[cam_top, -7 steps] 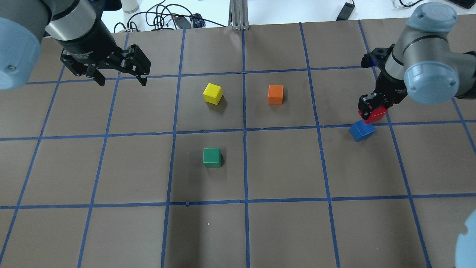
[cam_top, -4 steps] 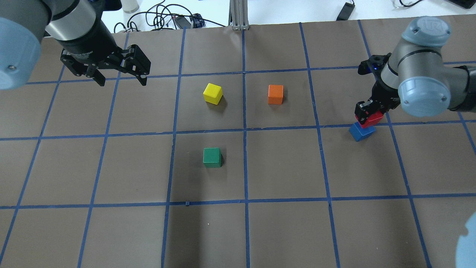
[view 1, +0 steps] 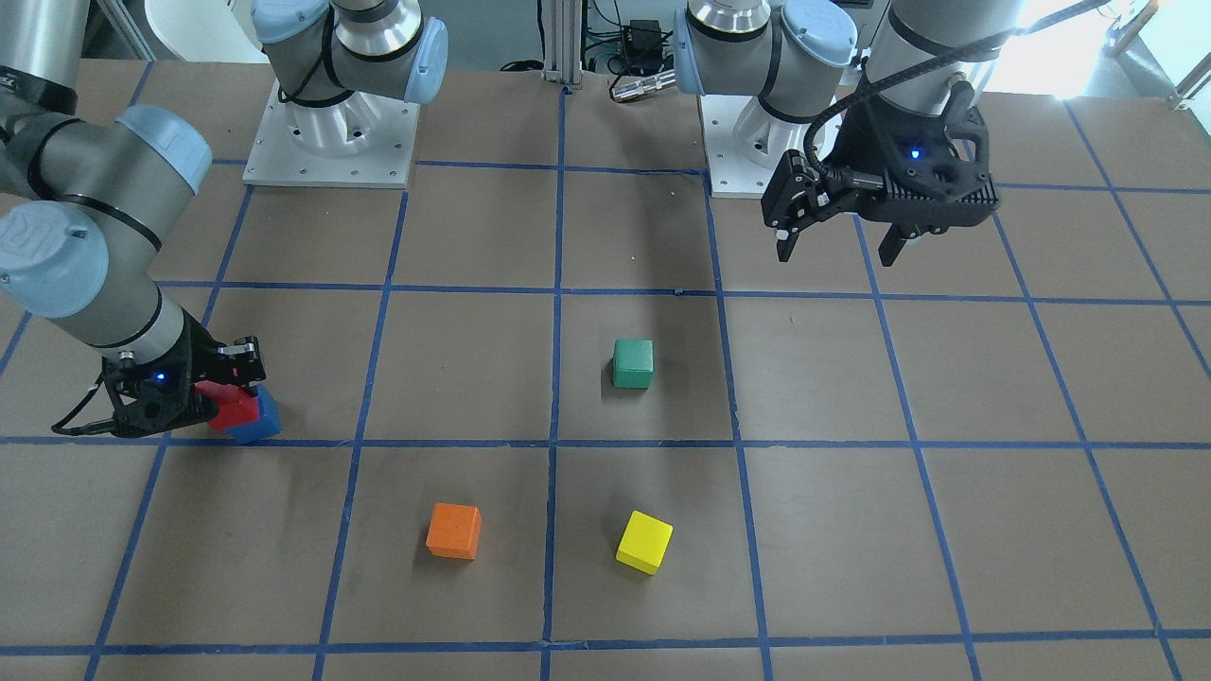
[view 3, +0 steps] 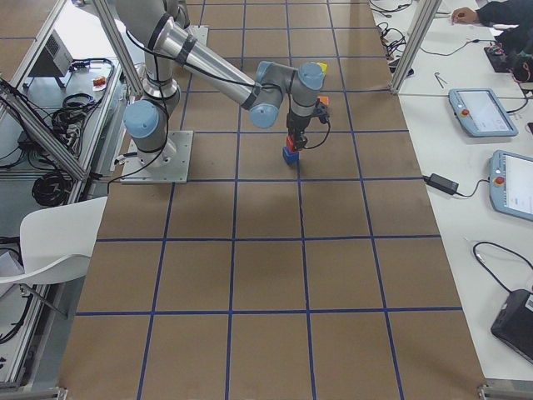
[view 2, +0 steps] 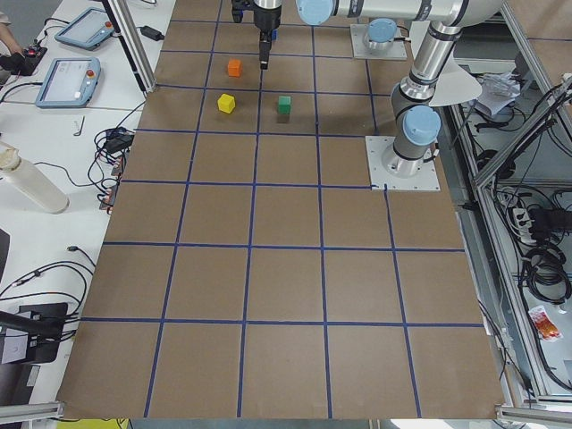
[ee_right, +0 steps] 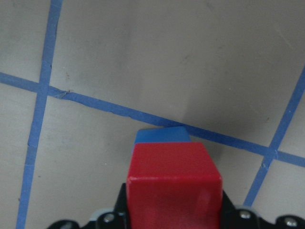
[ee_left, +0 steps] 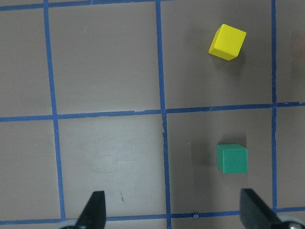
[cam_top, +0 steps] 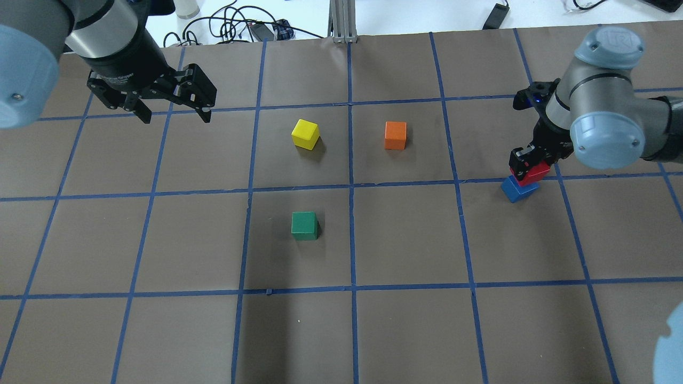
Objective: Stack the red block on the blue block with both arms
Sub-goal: 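Lower the red cube onto the blue cube and open the right gripper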
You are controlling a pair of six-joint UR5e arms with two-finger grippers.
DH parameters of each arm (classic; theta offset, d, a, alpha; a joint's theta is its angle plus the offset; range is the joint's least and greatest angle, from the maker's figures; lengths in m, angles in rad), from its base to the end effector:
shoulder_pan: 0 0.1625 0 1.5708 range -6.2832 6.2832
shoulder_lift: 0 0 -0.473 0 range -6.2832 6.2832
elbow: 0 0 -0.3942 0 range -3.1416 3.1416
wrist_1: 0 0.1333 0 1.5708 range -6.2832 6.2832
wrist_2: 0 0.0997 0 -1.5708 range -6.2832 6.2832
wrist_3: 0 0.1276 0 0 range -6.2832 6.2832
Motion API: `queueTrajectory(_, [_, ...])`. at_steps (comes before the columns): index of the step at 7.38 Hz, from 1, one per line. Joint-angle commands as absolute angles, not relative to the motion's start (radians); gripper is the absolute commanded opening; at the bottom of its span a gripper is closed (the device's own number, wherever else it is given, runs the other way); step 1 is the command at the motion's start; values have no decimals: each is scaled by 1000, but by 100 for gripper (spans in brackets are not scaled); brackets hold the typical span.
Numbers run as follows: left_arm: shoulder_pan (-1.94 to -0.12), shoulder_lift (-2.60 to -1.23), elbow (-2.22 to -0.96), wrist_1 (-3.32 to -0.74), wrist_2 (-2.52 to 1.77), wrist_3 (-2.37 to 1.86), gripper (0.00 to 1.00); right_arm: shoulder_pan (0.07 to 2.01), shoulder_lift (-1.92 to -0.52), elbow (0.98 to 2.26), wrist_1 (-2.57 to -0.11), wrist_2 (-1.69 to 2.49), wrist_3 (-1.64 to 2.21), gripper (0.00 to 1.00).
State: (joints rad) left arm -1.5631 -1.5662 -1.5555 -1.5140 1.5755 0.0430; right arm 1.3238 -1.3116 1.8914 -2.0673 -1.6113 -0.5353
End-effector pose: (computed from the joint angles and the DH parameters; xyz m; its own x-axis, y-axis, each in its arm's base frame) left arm -0.1288 -0.5021 0.5238 -0.9994 0.0348 -0.0080 0.0353 0.9965 -0.0763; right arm -0.0077 -0.5547 0.2684 -0.9583 -0.2856 -0.0077 -0.2851 0.9541 0.0922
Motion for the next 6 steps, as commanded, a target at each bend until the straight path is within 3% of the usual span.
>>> queueTrajectory(1, [-1563, -1566, -1557, -1514, 1575, 43, 100, 1324, -1313, 1905, -2063, -1614, -537, 6])
queueTrajectory(2, [-1563, -1566, -1555, -1514, 1575, 43, 100, 1324, -1313, 1908, -2063, -1612, -537, 13])
queueTrajectory(4, [-1563, -1566, -1557, -1514, 1575, 43, 100, 1324, -1315, 1914, -2077, -1609, -537, 36])
queueTrajectory(5, [-1563, -1566, -1555, -1514, 1575, 43, 100, 1322, -1313, 1914, -2080, -1609, -537, 52])
queueTrajectory(6, [-1563, -1566, -1557, -1514, 1575, 43, 100, 1322, -1313, 1914, -2083, -1609, -538, 60])
